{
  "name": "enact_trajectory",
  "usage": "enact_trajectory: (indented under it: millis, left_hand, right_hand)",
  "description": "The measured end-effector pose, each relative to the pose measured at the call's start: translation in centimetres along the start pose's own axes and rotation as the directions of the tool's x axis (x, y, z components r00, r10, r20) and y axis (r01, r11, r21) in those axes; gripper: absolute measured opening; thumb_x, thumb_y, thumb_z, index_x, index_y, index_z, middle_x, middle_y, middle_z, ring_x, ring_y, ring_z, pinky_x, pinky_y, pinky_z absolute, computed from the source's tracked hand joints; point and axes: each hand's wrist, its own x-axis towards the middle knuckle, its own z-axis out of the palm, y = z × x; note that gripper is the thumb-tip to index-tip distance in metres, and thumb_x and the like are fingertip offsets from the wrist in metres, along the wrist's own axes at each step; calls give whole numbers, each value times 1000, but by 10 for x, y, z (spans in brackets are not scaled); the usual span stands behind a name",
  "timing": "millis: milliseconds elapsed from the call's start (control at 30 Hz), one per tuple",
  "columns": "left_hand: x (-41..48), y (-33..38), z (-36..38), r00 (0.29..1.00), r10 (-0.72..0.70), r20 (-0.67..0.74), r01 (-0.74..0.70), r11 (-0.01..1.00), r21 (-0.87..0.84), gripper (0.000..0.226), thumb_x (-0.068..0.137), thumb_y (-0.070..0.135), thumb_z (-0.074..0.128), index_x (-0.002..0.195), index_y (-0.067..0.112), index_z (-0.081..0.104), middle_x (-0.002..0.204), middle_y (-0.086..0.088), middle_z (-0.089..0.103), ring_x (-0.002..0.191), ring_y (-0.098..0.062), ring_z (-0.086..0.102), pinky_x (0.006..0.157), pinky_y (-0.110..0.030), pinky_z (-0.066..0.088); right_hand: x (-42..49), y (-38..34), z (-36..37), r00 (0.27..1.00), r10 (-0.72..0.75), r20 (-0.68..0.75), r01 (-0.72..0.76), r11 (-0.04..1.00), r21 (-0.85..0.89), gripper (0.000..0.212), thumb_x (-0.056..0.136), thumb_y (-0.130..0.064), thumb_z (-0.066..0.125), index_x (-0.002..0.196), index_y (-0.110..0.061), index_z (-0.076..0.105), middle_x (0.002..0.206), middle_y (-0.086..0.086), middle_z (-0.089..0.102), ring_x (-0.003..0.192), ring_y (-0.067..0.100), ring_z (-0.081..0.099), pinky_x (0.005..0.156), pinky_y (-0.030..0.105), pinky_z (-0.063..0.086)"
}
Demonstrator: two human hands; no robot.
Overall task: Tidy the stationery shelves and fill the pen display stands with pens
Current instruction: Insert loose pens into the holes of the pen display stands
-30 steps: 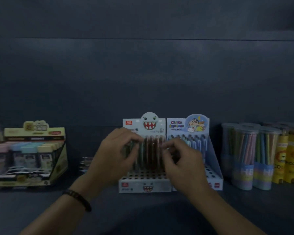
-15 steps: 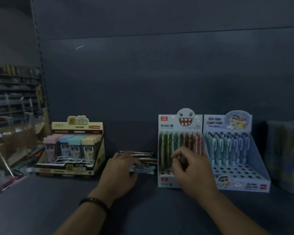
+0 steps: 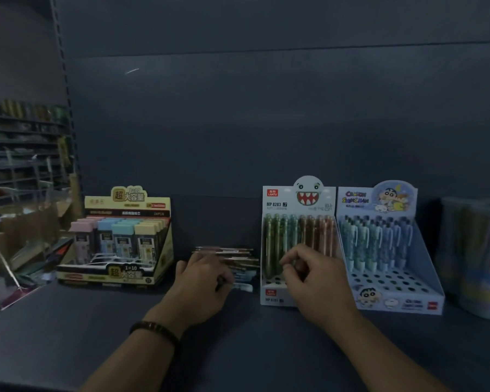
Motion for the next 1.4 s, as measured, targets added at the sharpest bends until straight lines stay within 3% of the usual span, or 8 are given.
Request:
enact_trajectory:
  millis: [267,400,567,633,733,1000,1167,1400]
  left_hand:
    - [-4,-1,-7,994,90,-68,-97,990,-102,20,94,32,68,93,46,53,100,29,59,111,5,47,85,-36,25]
    - [-3,-3,-15,978,88,-191,-141,949,-283,30,90,20,76,95,45,60,102,26,62,105,3,56,93,-41,41]
    - [0,15,-26,924,12,-383,-220,835,-504,34,86,4,82,95,35,69,93,11,69,84,-16,68,74,-42,58]
    - [2,34,-23,892,46,-450,-280,838,-469,26,87,11,82,94,33,70,94,15,71,83,-11,69,74,-44,57]
    - [3,52,-17,795,199,-573,-380,899,-216,11,88,25,77,95,31,70,98,24,68,89,0,61,79,-42,50]
    - [0,56,-11,831,256,-494,-357,926,-119,26,89,28,82,111,32,69,107,26,66,92,-3,57,84,-40,43]
    - [0,56,-9,857,267,-440,-353,927,-125,28,97,40,65,123,32,70,110,29,65,95,-2,56,86,-37,41]
    - [6,95,-8,871,254,-421,-347,924,-159,41,90,51,67,130,41,66,93,37,57,92,4,54,91,-29,34]
  right_hand:
    - [-1,-1,-2,999,3,34,-2,1000,-15,17,91,-18,70,82,-33,68,71,-13,63,61,13,59,57,40,54]
    - [0,-3,-1,1000,-3,30,4,1000,-11,17,90,-18,73,83,-32,68,75,-13,64,65,12,61,56,31,53]
    - [1,-8,-1,1000,20,11,-20,997,68,13,88,-20,81,88,-30,72,74,-12,67,66,8,64,57,15,48]
    - [2,-16,-1,995,96,40,-104,960,261,16,86,-21,86,96,-27,75,78,-9,73,63,8,69,57,17,53]
    - [3,-27,-3,982,164,93,-188,814,550,12,88,-12,83,96,-13,75,81,7,77,56,31,73,43,28,51]
    - [7,-23,-6,959,272,74,-246,680,690,16,103,-15,64,99,0,70,76,16,74,53,30,69,38,29,43]
    - [13,-16,-10,944,328,-27,-210,662,719,9,101,-16,68,105,-11,74,78,14,73,54,25,68,39,30,46]
    - [18,-13,-42,942,313,-120,-137,686,715,18,100,-11,69,114,-21,70,78,13,72,56,20,67,44,32,52]
